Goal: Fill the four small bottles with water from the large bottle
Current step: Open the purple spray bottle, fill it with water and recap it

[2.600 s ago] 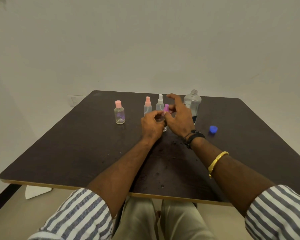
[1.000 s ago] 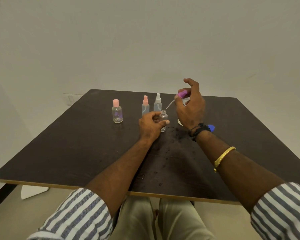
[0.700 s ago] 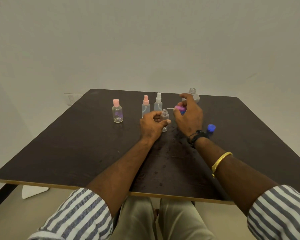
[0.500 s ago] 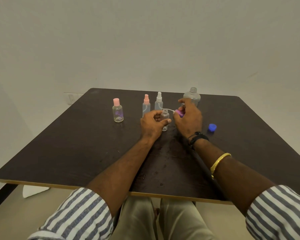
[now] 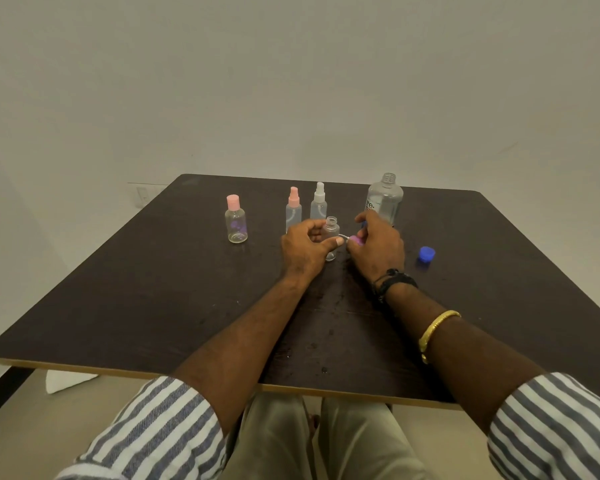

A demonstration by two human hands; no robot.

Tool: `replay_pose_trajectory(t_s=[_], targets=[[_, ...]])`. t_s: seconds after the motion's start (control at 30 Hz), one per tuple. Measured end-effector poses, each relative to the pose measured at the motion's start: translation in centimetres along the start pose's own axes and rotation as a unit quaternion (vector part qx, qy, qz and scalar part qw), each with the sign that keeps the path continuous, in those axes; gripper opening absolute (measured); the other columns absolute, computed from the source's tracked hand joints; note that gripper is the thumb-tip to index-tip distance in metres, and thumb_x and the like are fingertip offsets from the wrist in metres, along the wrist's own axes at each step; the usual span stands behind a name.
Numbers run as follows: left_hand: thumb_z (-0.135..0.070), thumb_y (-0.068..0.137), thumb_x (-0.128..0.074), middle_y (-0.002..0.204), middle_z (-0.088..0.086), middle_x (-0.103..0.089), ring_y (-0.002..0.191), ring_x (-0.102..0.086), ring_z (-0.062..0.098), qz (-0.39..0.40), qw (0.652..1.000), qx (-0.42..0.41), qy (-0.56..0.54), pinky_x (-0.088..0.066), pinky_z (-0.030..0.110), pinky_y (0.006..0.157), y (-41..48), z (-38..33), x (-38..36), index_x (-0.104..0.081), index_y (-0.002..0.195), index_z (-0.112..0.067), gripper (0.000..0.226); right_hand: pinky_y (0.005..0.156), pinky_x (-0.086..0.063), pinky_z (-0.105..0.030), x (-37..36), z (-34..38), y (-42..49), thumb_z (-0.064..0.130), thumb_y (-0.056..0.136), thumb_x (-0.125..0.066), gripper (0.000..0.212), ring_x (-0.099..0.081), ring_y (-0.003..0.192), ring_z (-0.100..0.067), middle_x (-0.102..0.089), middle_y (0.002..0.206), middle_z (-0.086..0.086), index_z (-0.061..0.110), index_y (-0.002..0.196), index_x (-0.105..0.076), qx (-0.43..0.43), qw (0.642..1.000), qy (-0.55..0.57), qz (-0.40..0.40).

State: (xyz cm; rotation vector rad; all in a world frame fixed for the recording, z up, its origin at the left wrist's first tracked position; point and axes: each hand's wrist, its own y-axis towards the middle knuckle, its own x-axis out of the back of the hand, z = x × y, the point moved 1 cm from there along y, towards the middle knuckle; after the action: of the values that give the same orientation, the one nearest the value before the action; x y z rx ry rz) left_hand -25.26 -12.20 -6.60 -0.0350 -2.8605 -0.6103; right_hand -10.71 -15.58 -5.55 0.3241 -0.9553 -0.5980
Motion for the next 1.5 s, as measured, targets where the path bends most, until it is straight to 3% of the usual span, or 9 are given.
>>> replay_pose_trajectory(t_s=[0.5, 0.7, 0.87, 1.07, 1.3, 1.5], targets=[[-0.017, 0.073, -0.091, 0.101, 0.003, -0.078, 0.090, -0.074, 0.010, 0.000, 1.000, 0.006, -0.001, -0.061, 0.021, 0.082, 0.0, -0.1, 0.1, -0.075, 0.115, -0.008, 0.046, 0.090, -0.057, -0.039, 0.0, -0.3, -0.4, 0.021, 0.088, -0.075, 0.039, -0.063, 0.093, -0.019, -0.066, 0.099, -0.004, 0.017, 0.123, -0.057, -0.026, 0.999, -0.004, 0.041], [-0.016, 0.073, -0.091, 0.100, 0.003, -0.078, 0.089, -0.075, 0.009, -0.001, 1.000, 0.009, -0.008, -0.061, 0.022, 0.082, -0.1, -0.1, 0.1, -0.075, 0.114, -0.008, 0.044, 0.082, -0.056, -0.030, 1.4, 0.7, 0.3, 0.025, 0.087, -0.077, 0.032, -0.062, 0.090, -0.012, -0.067, 0.100, -0.001, 0.018, 0.114, -0.062, 0.004, 0.998, 0.032, -0.061], [-0.017, 0.074, -0.090, 0.103, 0.004, -0.078, 0.091, -0.074, 0.009, 0.003, 1.000, 0.013, -0.004, -0.060, 0.021, 0.084, -0.1, -0.3, 0.1, -0.074, 0.115, -0.008, 0.044, 0.077, -0.056, -0.035, 2.7, 1.2, 1.8, 0.028, 0.086, -0.075, 0.029, -0.061, 0.101, -0.021, -0.060, 0.112, -0.006, 0.021, 0.110, -0.060, 0.002, 0.989, 0.027, -0.146], [-0.017, 0.074, -0.090, 0.102, 0.004, -0.078, 0.089, -0.074, 0.009, 0.003, 1.000, 0.017, 0.000, -0.061, 0.023, 0.084, 0.0, -0.1, 0.1, -0.074, 0.115, -0.007, 0.045, 0.085, -0.051, -0.029, 2.8, -0.2, 2.4, 0.029, 0.077, -0.081, 0.053, -0.051, 0.113, -0.024, -0.048, 0.124, -0.010, 0.020, 0.120, -0.052, -0.041, 0.982, 0.027, -0.182], [-0.018, 0.073, -0.091, 0.103, 0.004, -0.078, 0.091, -0.074, 0.010, 0.009, 1.000, 0.015, 0.001, -0.062, 0.026, 0.085, 0.0, 0.0, 0.2, -0.074, 0.116, -0.007, 0.047, 0.101, -0.051, -0.045, 2.1, -1.1, 2.4, 0.032, 0.076, -0.086, 0.086, -0.054, 0.126, -0.031, -0.049, 0.140, -0.012, 0.020, 0.147, -0.038, -0.085, 0.987, 0.071, -0.113], [-0.018, 0.074, -0.090, 0.103, 0.005, -0.078, 0.090, -0.074, 0.009, 0.013, 1.000, 0.013, 0.001, -0.062, 0.024, 0.084, -0.1, -0.1, 0.3, -0.074, 0.116, -0.007, 0.046, 0.101, -0.050, -0.048, 1.8, -1.4, 2.6, 0.030, 0.080, -0.082, 0.086, -0.056, 0.127, -0.031, -0.055, 0.143, -0.008, 0.021, 0.151, -0.034, -0.097, 0.987, 0.088, -0.097]])
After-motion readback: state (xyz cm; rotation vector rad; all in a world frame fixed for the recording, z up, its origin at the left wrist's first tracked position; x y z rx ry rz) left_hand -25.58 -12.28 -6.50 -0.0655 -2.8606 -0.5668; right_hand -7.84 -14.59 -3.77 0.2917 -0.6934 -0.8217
